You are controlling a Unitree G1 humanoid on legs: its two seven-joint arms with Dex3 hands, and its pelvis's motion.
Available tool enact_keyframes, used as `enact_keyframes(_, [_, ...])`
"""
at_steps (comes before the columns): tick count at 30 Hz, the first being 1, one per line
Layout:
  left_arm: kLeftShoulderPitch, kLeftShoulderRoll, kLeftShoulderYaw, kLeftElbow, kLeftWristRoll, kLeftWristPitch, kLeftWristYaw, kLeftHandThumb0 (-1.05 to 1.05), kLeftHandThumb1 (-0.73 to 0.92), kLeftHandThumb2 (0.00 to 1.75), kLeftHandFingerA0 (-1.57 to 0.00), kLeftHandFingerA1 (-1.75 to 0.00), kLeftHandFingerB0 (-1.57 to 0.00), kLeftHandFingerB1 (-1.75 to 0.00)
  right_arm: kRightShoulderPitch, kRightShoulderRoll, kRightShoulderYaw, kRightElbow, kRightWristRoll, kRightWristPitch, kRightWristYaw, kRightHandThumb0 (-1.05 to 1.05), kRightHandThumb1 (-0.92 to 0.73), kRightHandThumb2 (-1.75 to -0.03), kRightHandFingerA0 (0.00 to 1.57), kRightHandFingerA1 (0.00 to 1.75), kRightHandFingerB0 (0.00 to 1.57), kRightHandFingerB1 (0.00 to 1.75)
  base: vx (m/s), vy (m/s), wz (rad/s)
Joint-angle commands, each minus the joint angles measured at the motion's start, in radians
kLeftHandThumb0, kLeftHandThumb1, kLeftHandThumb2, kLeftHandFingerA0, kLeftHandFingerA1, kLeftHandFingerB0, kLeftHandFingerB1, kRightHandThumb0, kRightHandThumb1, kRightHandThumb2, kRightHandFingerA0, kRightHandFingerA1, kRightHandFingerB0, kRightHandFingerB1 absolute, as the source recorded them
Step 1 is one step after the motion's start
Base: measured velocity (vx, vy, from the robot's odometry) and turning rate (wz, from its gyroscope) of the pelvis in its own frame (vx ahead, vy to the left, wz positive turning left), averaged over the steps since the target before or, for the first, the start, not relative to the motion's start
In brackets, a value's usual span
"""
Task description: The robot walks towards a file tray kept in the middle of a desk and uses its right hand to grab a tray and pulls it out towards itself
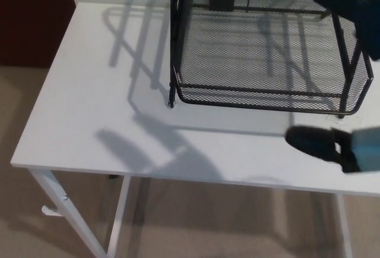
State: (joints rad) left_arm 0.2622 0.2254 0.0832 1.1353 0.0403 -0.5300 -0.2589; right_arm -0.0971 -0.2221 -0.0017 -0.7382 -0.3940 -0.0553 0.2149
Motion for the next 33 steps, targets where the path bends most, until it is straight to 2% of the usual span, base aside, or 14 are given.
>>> enact_keyframes(1, [-0.006, 0.053, -0.027, -0.02, 0.037, -0.017, 0.006, -0.62, 0.37, 0.54, -0.54, -0.42, -0.36, -0.51, -0.275, -0.055, 0.234, 0.263, -0.557, 0.259, 0.215, -0.61, -0.35, -0.8, 0.01, 0.39, 0.08, 0.44, 0.0, 0.0, 0.0])
enact_keyframes(2, [-0.002, 0.053, -0.025, -0.026, 0.03, -0.023, -0.006, -0.6, 0.36, 0.55, -0.53, -0.43, -0.36, -0.53, -0.281, -0.052, 0.247, 0.29, -0.568, 0.267, 0.205, -0.75, -0.33, -0.65, 0.04, 0.39, 0.13, 0.39, 0.0, 0.0, 0.0])
enact_keyframes(4, [-0.002, 0.054, -0.029, -0.031, 0.034, -0.017, -0.001, -0.58, 0.37, 0.55, -0.54, -0.42, -0.36, -0.52, -0.286, -0.054, 0.273, 0.345, -0.605, 0.284, 0.2, -0.55, -0.31, -0.78, 0.0, 0.39, 0.07, 0.43, 0.0, 0.0, 0.0])
enact_keyframes(5, [0.0, 0.053, -0.031, -0.031, 0.035, -0.018, 0.0, -0.66, 0.29, 0.76, -0.51, -0.53, -0.35, -0.58, -0.284, -0.056, 0.28, 0.358, -0.617, 0.292, 0.2, -0.7, -0.4, -0.53, 0.0, 0.4, 0.13, 0.32, 0.0, 0.0, 0.0])
enact_keyframes(6, [0.001, 0.053, -0.031, -0.031, 0.035, -0.019, 0.0, -0.66, 0.29, 0.76, -0.51, -0.53, -0.35, -0.58, -0.284, -0.057, 0.284, 0.364, -0.623, 0.297, 0.2, -0.7, -0.4, -0.53, 0.0, 0.4, 0.13, 0.32, 0.0, 0.0, 0.0])
enact_keyframes(7, [0.003, 0.054, -0.035, -0.035, 0.04, -0.024, 0.005, -0.58, 0.35, 0.55, -0.57, -0.43, -0.37, -0.53, -0.284, -0.057, 0.293, 0.382, -0.638, 0.305, 0.196, -0.7, -0.39, -0.53, 0.0, 0.39, 0.13, 0.32, 0.0, 0.0, 0.0])
enact_keyframes(12, [0.01, 0.057, -0.042, -0.053, 0.041, -0.024, 0.006, -0.67, 0.28, 0.78, -0.52, -0.53, -0.34, -0.59, -0.283, -0.069, 0.326, 0.449, -0.688, 0.347, 0.195, -0.66, -0.28, -0.64, 0.02, 0.21, 0.11, 0.3, 0.0, 0.0, 0.0])
enact_keyframes(13, [0.011, 0.059, -0.048, -0.055, 0.049, -0.024, 0.015, -0.59, 0.35, 0.56, -0.56, -0.42, -0.36, -0.53, -0.282, -0.066, 0.331, 0.463, -0.691, 0.358, 0.187, -0.68, -0.34, -0.53, 0.0, 0.32, 0.11, 0.28, 0.0, 0.0, 0.0])
enact_keyframes(24, [0.01, 0.066, -0.06, -0.08, 0.051, -0.02, 0.005, -0.55, 0.34, 0.57, -0.58, -0.45, -0.35, -0.53, -0.259, -0.046, 0.378, 0.567, -0.75, 0.441, 0.12, -0.67, -0.28, -0.62, 0.03, 0.29, 0.09, 0.29, 0.0, 0.0, 0.0])
enact_keyframes(25, [0.01, 0.065, -0.059, -0.08, 0.048, -0.02, 0.002, -0.58, 0.25, 0.77, -0.52, -0.57, -0.31, -0.58, -0.259, -0.043, 0.383, 0.575, -0.758, 0.447, 0.112, -0.7, -0.29, -0.61, 0.05, 0.28, 0.11, 0.29, 0.0, 0.0, 0.0])
enact_keyframes(27, [0.013, 0.066, -0.06, -0.084, 0.048, -0.024, 0.002, -0.64, 0.28, 0.77, -0.52, -0.55, -0.31, -0.57, -0.256, -0.038, 0.388, 0.582, -0.765, 0.457, 0.102, -0.69, -0.29, -0.61, 0.05, 0.26, 0.11, 0.29, 0.0, 0.0, 0.0])
enact_keyframes(28, [0.011, 0.067, -0.063, -0.083, 0.052, -0.023, 0.007, -0.58, 0.35, 0.55, -0.58, -0.44, -0.36, -0.53, -0.256, -0.037, 0.39, 0.583, -0.767, 0.461, 0.1, -0.67, -0.28, -0.63, 0.04, 0.23, 0.1, 0.29, 0.0, 0.0, 0.0])
enact_keyframes(32, [0.007, 0.071, -0.071, -0.091, 0.058, -0.014, 0.013, -0.57, 0.34, 0.55, -0.57, -0.44, -0.36, -0.54, -0.268, -0.023, 0.402, 0.605, -0.797, 0.485, 0.078, -0.64, -0.26, -0.63, 0.02, 0.23, 0.08, 0.3, 0.0, 0.0, 0.0])
enact_keyframes(33, [0.007, 0.071, -0.072, -0.091, 0.058, -0.016, 0.013, -0.56, 0.34, 0.54, -0.57, -0.44, -0.36, -0.54, -0.27, -0.021, 0.405, 0.605, -0.803, 0.489, 0.08, -0.44, -0.24, -0.74, 0.0, 0.35, 0.02, 0.35, 0.0, 0.0, 0.0])
